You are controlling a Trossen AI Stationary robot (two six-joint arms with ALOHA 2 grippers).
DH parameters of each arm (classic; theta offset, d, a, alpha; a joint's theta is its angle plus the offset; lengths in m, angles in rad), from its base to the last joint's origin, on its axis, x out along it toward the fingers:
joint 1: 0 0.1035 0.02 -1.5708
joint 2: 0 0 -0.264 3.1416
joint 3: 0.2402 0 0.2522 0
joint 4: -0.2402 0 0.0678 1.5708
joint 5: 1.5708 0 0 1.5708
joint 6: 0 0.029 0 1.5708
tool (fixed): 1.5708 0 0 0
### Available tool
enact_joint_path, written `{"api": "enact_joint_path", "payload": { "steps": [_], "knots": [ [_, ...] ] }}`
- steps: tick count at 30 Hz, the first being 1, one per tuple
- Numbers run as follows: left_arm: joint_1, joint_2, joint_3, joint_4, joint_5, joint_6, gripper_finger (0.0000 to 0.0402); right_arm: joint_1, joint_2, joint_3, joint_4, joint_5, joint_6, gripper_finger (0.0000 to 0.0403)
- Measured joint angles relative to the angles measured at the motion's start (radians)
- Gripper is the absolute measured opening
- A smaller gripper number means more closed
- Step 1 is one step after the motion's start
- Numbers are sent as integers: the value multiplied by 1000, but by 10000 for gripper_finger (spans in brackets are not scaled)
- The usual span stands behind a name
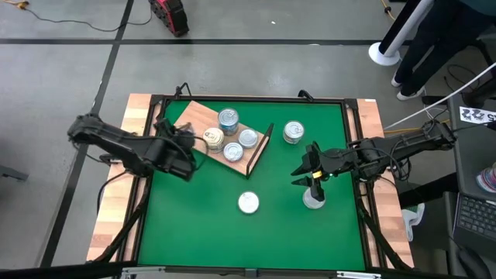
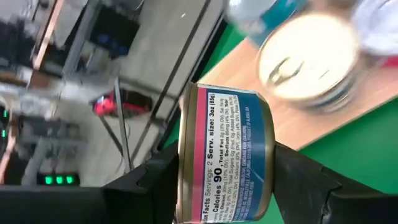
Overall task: Stack canned seafood by type on shelf
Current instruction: Put the blue tuna can on the shelf
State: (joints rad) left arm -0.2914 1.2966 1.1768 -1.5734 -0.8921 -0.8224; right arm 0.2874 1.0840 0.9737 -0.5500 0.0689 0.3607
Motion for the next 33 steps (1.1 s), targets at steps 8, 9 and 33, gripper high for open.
{"api": "enact_joint_path", "payload": {
  "steps": [8,9,33],
  "knots": [
    [53,-54,-304,164,-19,-54,205,0,0,0,29,63,0,143],
    [63,-53,-333,218,-23,-26,205,0,0,0,29,68,0,143],
    [241,159,-355,479,18,283,205,0,0,0,31,124,0,143]
  ]
}}
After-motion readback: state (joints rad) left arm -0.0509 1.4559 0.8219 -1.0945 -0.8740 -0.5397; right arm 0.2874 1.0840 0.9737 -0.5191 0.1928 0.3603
